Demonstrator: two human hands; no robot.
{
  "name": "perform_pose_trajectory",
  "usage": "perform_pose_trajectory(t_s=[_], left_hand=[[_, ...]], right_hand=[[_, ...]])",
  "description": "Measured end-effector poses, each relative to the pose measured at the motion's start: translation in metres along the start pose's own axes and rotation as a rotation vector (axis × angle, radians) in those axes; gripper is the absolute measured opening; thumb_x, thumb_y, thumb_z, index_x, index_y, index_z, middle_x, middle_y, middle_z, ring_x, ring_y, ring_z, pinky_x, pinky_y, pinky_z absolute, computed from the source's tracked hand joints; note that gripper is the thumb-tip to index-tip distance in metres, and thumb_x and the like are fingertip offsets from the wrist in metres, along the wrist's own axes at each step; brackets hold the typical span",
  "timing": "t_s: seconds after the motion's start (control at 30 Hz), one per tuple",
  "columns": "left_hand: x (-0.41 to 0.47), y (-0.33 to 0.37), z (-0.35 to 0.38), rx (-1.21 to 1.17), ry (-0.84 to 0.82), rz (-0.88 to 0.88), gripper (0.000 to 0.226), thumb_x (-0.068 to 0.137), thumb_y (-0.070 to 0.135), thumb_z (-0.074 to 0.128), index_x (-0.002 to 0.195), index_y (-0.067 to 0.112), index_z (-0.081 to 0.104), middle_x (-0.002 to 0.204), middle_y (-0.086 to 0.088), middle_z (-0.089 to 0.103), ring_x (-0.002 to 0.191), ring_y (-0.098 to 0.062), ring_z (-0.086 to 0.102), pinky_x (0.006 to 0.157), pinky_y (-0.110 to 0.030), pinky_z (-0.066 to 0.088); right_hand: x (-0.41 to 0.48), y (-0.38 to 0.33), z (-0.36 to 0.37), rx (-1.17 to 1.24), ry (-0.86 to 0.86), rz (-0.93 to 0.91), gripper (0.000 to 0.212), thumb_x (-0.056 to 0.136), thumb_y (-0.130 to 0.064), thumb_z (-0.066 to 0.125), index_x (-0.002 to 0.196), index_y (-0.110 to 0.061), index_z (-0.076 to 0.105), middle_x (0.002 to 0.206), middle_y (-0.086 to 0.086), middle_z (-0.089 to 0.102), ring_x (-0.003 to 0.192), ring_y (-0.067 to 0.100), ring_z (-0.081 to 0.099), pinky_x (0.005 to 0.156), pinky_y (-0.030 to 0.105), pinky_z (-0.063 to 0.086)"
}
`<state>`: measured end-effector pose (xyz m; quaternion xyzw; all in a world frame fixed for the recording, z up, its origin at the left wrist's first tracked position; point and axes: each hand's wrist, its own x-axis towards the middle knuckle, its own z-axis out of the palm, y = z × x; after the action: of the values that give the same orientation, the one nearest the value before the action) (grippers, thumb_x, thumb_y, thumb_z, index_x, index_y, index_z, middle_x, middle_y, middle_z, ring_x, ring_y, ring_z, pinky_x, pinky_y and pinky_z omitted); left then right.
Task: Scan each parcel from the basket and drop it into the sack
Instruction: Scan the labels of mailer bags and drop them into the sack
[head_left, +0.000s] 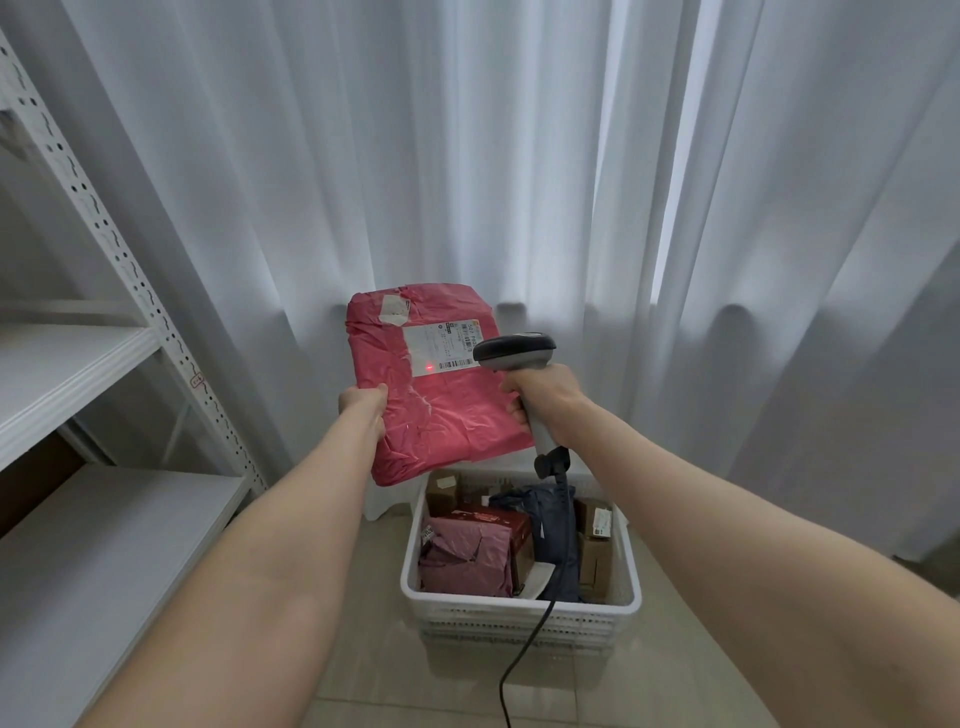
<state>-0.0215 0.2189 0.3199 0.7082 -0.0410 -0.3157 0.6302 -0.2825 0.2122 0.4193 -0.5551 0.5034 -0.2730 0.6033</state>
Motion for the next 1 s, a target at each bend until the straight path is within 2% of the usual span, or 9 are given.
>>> perform_pose_trajectory(t_s=[0.1,0.4,0.63,1.0], left_hand=[[0.0,0.0,-0.001,-0.013,-0.006,0.004,0.034,0.089,0.008,0.062,0.122,0.004,0.057,0.119,-0.013,0.063,0.104,-0.03,0.064,0.093,-0.048,0.052],[0.0,0.004,-0.01,-0.007,-0.004,-0.004,0.037,0.088,0.009,0.063,0.124,0.004,0.057,0.12,-0.012,0.063,0.104,-0.03,0.063,0.094,-0.046,0.052],[0.003,0.007,-0.015,0.001,-0.013,-0.021,0.045,0.088,0.011,0.064,0.131,0.005,0.053,0.125,-0.012,0.061,0.108,-0.031,0.062,0.096,-0.045,0.05],[0.001,0.003,-0.013,-0.008,-0.001,0.011,0.033,0.089,0.006,0.061,0.121,0.003,0.058,0.12,-0.013,0.063,0.104,-0.03,0.063,0.094,-0.045,0.051]], right_hand=[[-0.001,-0.002,0.003,-0.045,0.01,-0.014,0.007,0.075,-0.008,0.066,0.08,-0.005,0.062,0.059,0.007,0.057,0.048,0.019,0.05,0.062,0.033,0.044],[-0.01,-0.008,0.005,0.016,-0.012,0.015,0.006,0.081,-0.002,0.062,0.077,-0.004,0.058,0.055,0.009,0.052,0.038,0.016,0.044,0.044,0.023,0.038],[-0.014,-0.009,0.005,0.002,-0.011,-0.001,0.002,0.08,-0.002,0.063,0.079,-0.003,0.061,0.055,0.009,0.055,0.038,0.016,0.047,0.042,0.023,0.041],[-0.017,-0.011,0.008,-0.013,-0.014,0.003,0.002,0.08,-0.003,0.06,0.081,-0.004,0.059,0.055,0.008,0.053,0.04,0.016,0.045,0.044,0.023,0.04]])
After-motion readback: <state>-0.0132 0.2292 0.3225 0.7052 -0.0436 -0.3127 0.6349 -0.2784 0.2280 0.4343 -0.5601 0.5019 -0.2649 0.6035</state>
